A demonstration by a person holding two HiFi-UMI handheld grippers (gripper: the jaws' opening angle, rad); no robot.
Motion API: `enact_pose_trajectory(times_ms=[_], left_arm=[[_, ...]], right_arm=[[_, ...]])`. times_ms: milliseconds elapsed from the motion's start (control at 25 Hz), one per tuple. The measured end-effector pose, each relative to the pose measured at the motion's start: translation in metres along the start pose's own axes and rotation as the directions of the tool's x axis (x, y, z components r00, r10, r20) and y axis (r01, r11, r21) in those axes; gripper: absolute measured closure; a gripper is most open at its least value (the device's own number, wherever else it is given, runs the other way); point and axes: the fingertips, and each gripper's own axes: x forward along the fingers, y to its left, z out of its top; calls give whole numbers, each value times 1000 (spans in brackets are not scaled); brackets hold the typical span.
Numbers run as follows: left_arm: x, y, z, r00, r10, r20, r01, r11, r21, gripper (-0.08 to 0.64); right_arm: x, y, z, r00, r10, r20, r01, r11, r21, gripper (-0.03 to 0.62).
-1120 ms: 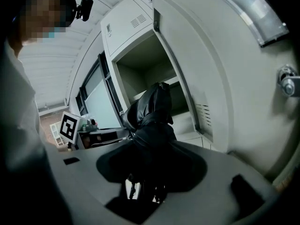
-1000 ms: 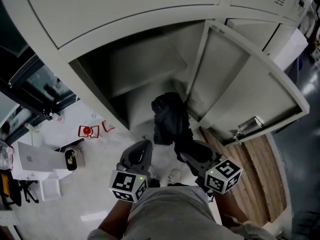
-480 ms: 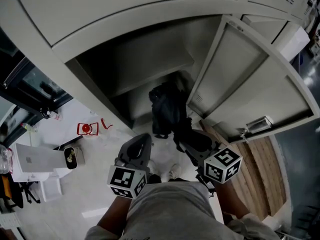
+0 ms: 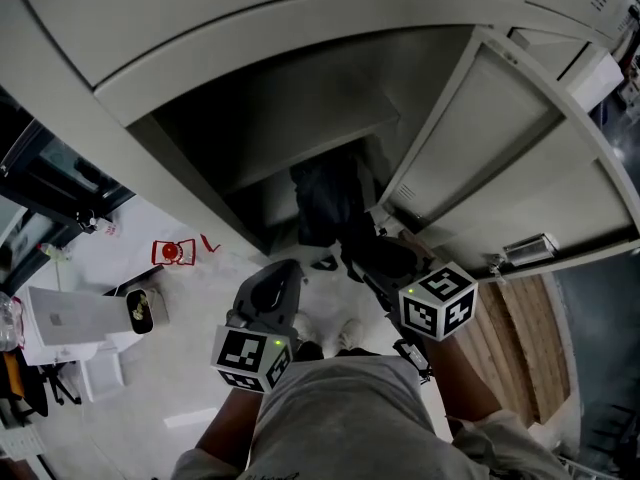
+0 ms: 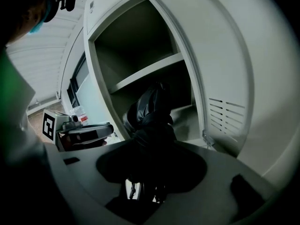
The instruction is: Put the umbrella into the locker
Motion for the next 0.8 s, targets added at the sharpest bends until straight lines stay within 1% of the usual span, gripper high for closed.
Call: enact_pose_trajectory(times_ms=[240, 480, 800], left_arm=[[-2, 11, -3, 1000, 12, -5, -12, 1000, -4, 543], [-3, 17, -5, 1000, 11, -19, -11, 1000, 7, 543], [-5, 25, -8, 1000, 10, -30, -10, 1000, 2, 543]], right_arm=[[16, -5, 8, 1000, -9, -17, 9, 1000, -5, 400], [34, -15, 19, 999, -29, -31, 29, 1000, -12, 400], [61, -26, 31, 998, -42, -47, 41, 999, -23, 400]])
